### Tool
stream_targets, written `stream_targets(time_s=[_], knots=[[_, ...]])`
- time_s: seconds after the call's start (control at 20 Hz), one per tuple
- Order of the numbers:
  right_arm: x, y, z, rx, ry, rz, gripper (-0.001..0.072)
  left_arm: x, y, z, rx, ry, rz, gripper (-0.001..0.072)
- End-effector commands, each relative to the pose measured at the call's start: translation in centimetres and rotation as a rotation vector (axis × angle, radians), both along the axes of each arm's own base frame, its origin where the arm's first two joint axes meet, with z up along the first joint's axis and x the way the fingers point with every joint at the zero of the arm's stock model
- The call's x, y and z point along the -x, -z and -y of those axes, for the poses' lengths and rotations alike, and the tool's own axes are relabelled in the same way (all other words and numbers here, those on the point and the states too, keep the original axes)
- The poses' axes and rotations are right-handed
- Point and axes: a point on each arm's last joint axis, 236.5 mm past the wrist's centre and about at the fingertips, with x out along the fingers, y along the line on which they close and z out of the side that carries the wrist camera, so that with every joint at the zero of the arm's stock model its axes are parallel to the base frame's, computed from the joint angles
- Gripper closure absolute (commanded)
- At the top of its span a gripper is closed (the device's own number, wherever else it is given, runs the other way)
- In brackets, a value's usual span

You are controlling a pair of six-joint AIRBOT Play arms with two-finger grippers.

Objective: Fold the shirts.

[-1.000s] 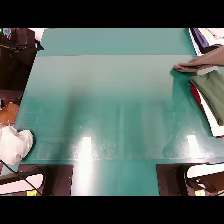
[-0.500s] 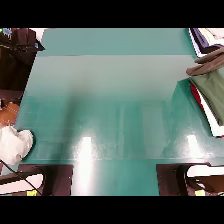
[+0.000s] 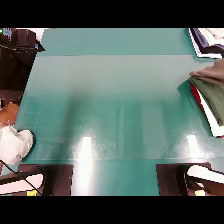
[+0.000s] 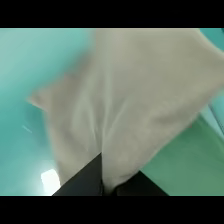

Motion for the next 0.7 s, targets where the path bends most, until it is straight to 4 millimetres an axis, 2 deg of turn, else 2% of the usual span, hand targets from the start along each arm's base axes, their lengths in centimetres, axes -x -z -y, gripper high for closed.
stream_targets(time_s=[0.0,0.15,0.25,0.4,0.45,0.5,0.55,0.65], knots=[[6.4,4.4,0.9,-0.056,0.119,-0.182,0.0698,0.0,0.0,0.0,-0.004,0.005,0.001,0.0675],[9.6,7.4,0.9,-0.123,0.18,-0.234,0.0677,0.0,0.0,0.0,-0.004,0.005,0.001,0.0675],[11.7,9.3,0.8,-0.168,0.224,-0.265,0.0351,0.0,0.0,0.0,-0.004,0.005,0.001,0.0675],[14.3,11.3,0.1,-0.232,0.278,-0.289,0.0335,0.0,0.0,0.0,-0.004,0.005,0.002,0.0675],[14.0,11.1,-0.1,-0.238,0.285,-0.257,0.0335,0.0,0.0,0.0,-0.004,0.004,0.003,0.0675],[13.0,10.4,-0.4,-0.246,0.279,-0.199,0.0335,-0.1,0.0,0.0,-0.003,0.004,0.006,0.0675],[11.5,9.3,-1.0,-0.255,0.263,-0.13,0.0336,-0.2,-0.1,0.0,-0.002,0.002,0.011,0.0675],[7.4,6.3,-3.3,-0.296,0.196,0.038,0.0336,-0.7,-0.6,0.0,0.005,-0.008,0.039,0.0675]])
